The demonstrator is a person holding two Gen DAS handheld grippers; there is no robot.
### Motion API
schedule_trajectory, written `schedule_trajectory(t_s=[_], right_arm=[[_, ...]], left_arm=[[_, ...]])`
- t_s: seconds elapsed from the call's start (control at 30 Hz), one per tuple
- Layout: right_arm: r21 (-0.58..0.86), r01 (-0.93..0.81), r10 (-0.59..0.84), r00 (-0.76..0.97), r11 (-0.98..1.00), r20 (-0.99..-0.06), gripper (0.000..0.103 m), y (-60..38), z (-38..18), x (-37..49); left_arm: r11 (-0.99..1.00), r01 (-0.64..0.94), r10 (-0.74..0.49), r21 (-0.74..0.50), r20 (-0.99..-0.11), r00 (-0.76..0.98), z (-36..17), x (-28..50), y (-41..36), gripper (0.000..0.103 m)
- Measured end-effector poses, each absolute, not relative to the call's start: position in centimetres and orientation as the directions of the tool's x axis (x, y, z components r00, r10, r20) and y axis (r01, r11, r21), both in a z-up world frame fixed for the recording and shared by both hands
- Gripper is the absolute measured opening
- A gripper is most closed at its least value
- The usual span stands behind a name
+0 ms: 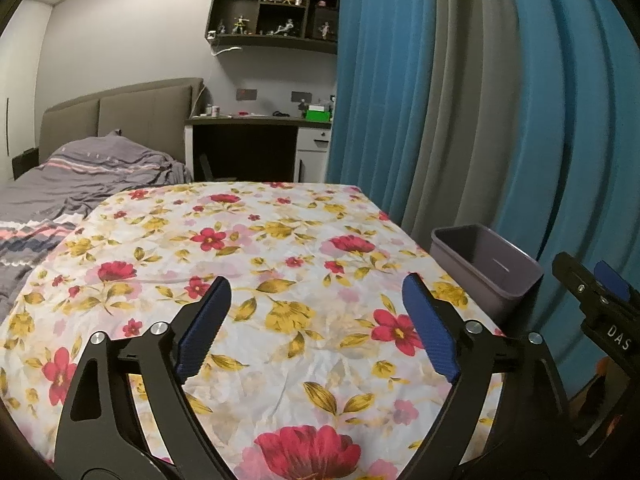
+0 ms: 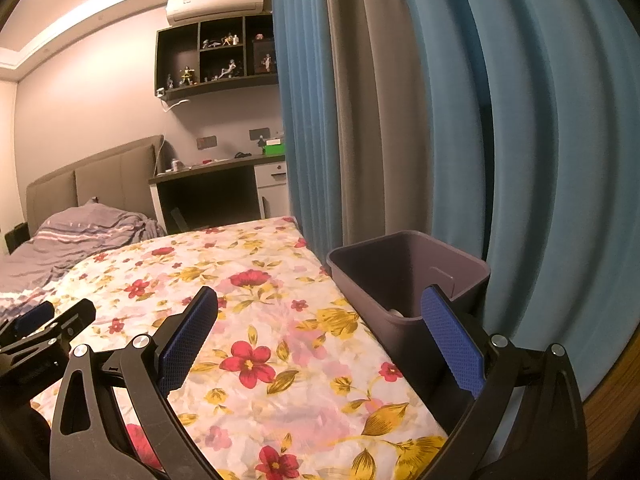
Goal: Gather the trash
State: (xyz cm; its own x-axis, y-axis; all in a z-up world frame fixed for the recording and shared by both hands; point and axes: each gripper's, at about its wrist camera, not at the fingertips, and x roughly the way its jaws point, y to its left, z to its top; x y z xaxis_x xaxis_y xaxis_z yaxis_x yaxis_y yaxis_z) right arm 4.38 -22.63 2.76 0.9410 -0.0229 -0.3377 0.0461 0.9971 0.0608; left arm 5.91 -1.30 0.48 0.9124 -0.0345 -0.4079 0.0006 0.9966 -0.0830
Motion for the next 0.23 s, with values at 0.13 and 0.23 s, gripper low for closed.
schedule_trajectory(t_s=[0.13,0.23], right_arm=[[0.064,0.048,-0.024,0.941,0.997,-0.337,0.097,-22.58,2.81,4.35],[0.069,0.052,-0.026,0.941,0.996,-0.337,0.097,-22.24,2.84,4.35]], left_arm=[[0.998,-0.019,-0.009,-0.064,-0.405,0.914,0.6,5.75,-1.3,0.093],[0.998,-0.022,-0.002,-0.053,-0.414,0.91,0.56,5.88,-1.48,0.096]])
